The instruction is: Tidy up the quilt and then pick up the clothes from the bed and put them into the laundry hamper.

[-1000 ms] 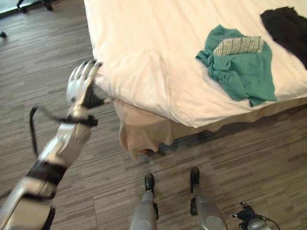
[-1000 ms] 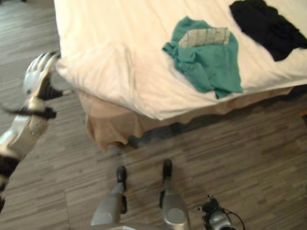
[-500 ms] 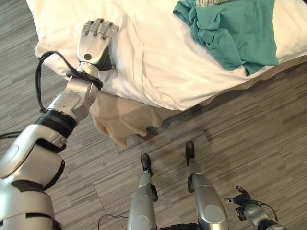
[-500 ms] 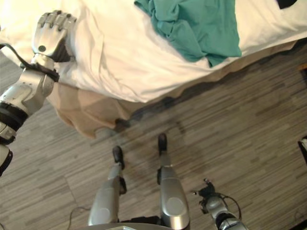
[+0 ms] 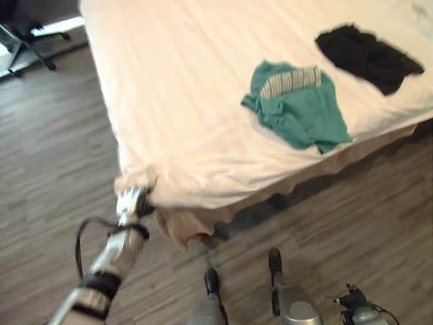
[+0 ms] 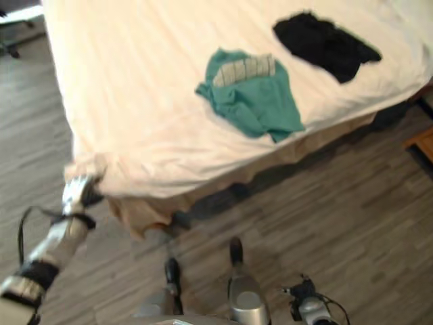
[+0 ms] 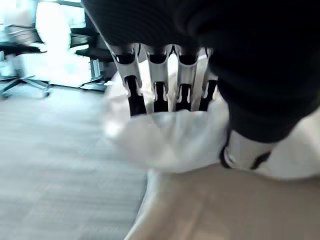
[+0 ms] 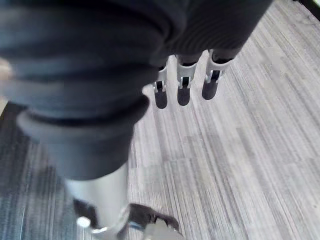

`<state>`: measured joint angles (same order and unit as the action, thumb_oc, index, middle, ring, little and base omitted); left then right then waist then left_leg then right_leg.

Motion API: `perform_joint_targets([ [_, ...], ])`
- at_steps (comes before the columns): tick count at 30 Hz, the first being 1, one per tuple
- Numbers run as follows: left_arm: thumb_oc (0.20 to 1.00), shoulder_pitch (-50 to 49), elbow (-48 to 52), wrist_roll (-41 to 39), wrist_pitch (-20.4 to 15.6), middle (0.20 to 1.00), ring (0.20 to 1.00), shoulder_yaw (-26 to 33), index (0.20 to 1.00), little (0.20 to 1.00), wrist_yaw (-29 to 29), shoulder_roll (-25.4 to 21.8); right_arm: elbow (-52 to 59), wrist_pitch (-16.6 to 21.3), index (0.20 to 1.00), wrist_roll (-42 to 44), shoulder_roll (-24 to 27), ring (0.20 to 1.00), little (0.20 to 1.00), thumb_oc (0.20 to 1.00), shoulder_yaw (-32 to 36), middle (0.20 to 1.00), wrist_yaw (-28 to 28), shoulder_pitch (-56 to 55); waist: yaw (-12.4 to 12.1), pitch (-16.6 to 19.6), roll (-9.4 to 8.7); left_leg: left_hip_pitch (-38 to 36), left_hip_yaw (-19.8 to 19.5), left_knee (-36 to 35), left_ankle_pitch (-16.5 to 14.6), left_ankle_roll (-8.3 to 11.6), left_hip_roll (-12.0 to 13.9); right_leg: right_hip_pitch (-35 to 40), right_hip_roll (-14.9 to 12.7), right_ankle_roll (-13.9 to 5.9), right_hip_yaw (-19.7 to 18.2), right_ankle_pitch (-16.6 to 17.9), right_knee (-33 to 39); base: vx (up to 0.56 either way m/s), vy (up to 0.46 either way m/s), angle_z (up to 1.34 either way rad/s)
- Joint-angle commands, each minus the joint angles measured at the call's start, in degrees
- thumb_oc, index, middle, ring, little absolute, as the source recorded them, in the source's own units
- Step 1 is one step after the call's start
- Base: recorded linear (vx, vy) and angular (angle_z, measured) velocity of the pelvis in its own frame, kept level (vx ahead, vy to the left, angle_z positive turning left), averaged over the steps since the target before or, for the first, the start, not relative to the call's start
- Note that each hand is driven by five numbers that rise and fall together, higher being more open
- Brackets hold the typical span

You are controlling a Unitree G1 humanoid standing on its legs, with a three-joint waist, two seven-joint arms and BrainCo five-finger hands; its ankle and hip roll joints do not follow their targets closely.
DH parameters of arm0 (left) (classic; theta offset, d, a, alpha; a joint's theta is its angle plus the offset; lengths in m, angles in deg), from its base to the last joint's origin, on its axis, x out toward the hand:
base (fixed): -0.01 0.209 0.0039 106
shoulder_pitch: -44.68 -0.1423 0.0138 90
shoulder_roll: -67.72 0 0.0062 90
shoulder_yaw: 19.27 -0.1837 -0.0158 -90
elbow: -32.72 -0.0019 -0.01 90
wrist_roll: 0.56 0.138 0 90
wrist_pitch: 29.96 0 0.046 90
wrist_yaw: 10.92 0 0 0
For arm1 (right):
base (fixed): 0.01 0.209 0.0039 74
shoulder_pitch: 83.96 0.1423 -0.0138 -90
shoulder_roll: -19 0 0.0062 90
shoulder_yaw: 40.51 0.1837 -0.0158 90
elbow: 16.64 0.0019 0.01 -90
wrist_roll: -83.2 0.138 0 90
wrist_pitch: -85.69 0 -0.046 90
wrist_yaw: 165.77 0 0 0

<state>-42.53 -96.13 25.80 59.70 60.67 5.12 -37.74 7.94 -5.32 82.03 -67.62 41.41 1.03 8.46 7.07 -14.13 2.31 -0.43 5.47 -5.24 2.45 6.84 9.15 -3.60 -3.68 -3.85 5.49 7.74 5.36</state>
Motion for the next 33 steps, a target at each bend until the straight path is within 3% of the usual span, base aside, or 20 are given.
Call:
perform_joint_targets([
  [1,1.000,-1.41,-8.97,-5.40,-0.42,1.000,1.000,-1.09,1.000,1.000,-0.65,0.62,10.66,1.84,1.000,-1.05,4.40,1.000,1.000,1.000,2.28,1.000,-2.93,-0.11,-2.61,0.30,-1.90,-4.30,-3.38,0.24,-6.96,-0.82,-1.11,-0.57,-6.08,-6.31,2.61,-8.06,-3.98,0.07,0.128,0.06],
  [3,1.000,-7.75,-15.63,-4.76,0.01,1.000,1.000,1.67,1.000,1.000,-1.08,2.98,25.83,3.54,1.000,-5.41,8.23,1.000,1.000,1.000,2.13,1.000,-2.91,-0.38,-4.10,1.54,-2.27,-5.27,-4.08,0.24,-7.56,-1.04,-1.18,1.10,-6.61,-6.49,3.34,-8.30,-3.89,0.06,0.122,0.24],
  [4,1.000,-9.38,-17.80,-4.77,0.03,1.000,1.000,2.65,1.000,1.000,-1.01,3.82,31.19,4.30,0.736,-6.57,9.58,0.736,0.736,0.736,2.03,0.736,-2.50,-0.28,-4.60,1.81,-2.50,-5.42,-4.34,0.24,-7.69,-1.07,-1.25,1.46,-6.84,-6.54,3.67,-8.34,-3.91,0.03,0.107,0.25],
  [5,1.000,-10.78,-19.47,-5.21,-0.05,1.000,1.000,3.71,1.000,1.000,-0.57,4.74,36.53,4.97,0.200,-6.96,10.74,0.200,0.200,0.200,2.05,0.200,-2.26,-0.02,-5.12,2.10,-2.85,-5.26,-4.73,0.24,-7.54,-1.12,-1.42,1.61,-7.19,-6.59,4.01,-8.20,-3.93,-0.02,0.092,0.16],
  [6,1.000,-11.61,-21.23,-6.48,-0.34,1.000,1.000,4.56,1.000,1.000,-0.15,5.89,39.78,5.57,0.200,-6.92,11.65,0.200,0.200,0.200,1.66,0.200,-2.29,1.31,-5.84,2.10,-3.15,-5.13,-5.17,0.24,-7.53,-1.14,-1.55,1.69,-7.35,-6.62,4.42,-8.22,-3.99,-0.06,0.104,0.30],
  [7,1.000,-12.90,-22.66,-7.56,-0.88,1.000,1.000,4.37,1.000,1.000,0.24,7.43,47.22,6.81,0.200,-7.04,12.91,0.200,0.200,0.200,-0.78,0.200,-2.68,8.31,-8.30,1.40,-3.99,-4.44,-6.69,0.24,-7.45,-1.36,-1.72,1.58,-7.84,-6.66,5.59,-8.29,-4.33,-0.06,0.077,0.36],
  [9,1.000,-12.69,-22.43,-7.40,-1.01,1.000,1.000,3.41,1.000,1.000,0.41,7.33,48.28,7.40,0.200,-6.23,12.69,0.200,0.200,0.200,-2.56,0.200,-3.17,12.60,-9.32,0.68,-4.51,-3.45,-7.42,0.28,-6.94,-1.52,-2.08,0.98,-8.14,-6.65,6.00,-8.02,-4.49,-0.14,0.013,0.37],
  [10,1.000,-11.71,-20.89,-8.59,-1.29,1.000,1.000,1.73,1.000,1.000,0.81,7.18,49.10,7.97,0.200,-3.91,11.82,0.200,0.200,0.200,-6.30,0.200,-4.56,21.45,-11.84,-1.92,-5.13,-1.19,-8.84,0.95,-6.34,-1.58,-2.18,-0.56,-8.44,-6.55,6.49,-7.91,-5.31,-0.19,-0.014,0.44],
  [11,1.000,-11.60,-20.91,-8.59,-1.29,1.000,1.000,1.80,1.000,1.000,0.80,7.20,48.96,8.03,0.200,-3.88,11.80,0.200,0.200,0.200,-6.37,0.200,-4.59,21.67,-11.73,-1.90,-5.25,-0.93,-8.90,0.98,-6.16,-1.63,-2.33,-0.77,-8.58,-6.57,6.50,-7.76,-5.28,-0.23,-0.019,0.43],
  [14,1.000,-6.08,-19.30,-11.40,-1.70,1.000,1.000,-3.80,1.000,1.000,2.40,6.05,43.71,7.09,0.200,-0.07,11.44,0.200,0.200,0.200,-14.58,0.200,-7.15,42.46,-17.08,-8.46,-6.11,6.93,-11.78,5.07,-4.76,-1.14,-3.24,-5.37,-9.61,-6.32,7.68,-6.95,-7.10,-0.28,-0.037,0.16],
  [19,1.000,-0.72,-17.10,-13.10,-2.51,1.000,1.000,-9.92,1.000,1.000,3.28,5.48,34.43,6.54,0.200,5.09,8.83,0.200,0.200,0.200,-19.50,0.200,-9.48,56.15,-20.38,-13.65,-5.30,15.83,-14.26,8.18,-3.09,-0.17,-4.16,-10.61,-10.88,-6.00,9.77,-6.75,-9.07,-0.14,-0.023,0.28],
  [23,1.000,2.33,-15.66,-14.61,-2.40,1.000,1.000,-12.83,1.000,1.000,3.80,6.66,26.51,5.77,0.200,8.56,4.30,0.200,0.200,0.200,-20.66,0.200,-9.90,56.83,-21.54,-15.65,-3.44,20.36,-15.34,8.75,-1.83,0.00,-4.71,-14.18,-11.18,-5.62,11.16,-7.57,-10.96,-0.10,0.005,0.35],
  [27,1.000,2.58,-17.05,-14.25,-1.74,1.000,1.000,-13.66,1.000,1.000,4.14,8.73,17.04,3.76,0.200,8.18,-2.18,0.200,0.200,0.200,-22.46,0.200,-6.85,48.06,-20.91,-15.66,-2.12,22.61,-15.81,9.75,-2.21,-0.47,-5.42,-16.62,-11.41,-5.53,11.15,-8.32,-12.76,-0.03,0.017,0.15],
  [31,1.000,2.45,-19.38,-13.89,-0.88,1.000,1.000,-12.29,1.000,1.000,3.89,9.69,20.06,4.04,0.200,9.92,-5.26,0.200,0.200,0.200,-24.90,0.200,-1.89,39.00,-19.90,-15.66,-2.25,20.68,-15.35,9.51,-2.73,-0.85,-5.70,-14.80,-11.73,-5.77,10.86,-8.00,-11.84,0.01,0.028,0.03],
  [33,1.000,1.65,-22.18,-13.80,-0.05,1.000,1.000,-10.38,1.000,1.000,2.87,10.66,30.24,5.11,0.200,12.05,-5.64,0.200,0.200,0.200,-29.43,0.200,5.53,31.05,-18.75,-14.80,-3.02,16.97,-14.47,8.55,-3.76,-1.03,-5.67,-11.09,-11.86,-6.20,10.50,-7.51,-9.99,0.07,0.033,-0.10],
])
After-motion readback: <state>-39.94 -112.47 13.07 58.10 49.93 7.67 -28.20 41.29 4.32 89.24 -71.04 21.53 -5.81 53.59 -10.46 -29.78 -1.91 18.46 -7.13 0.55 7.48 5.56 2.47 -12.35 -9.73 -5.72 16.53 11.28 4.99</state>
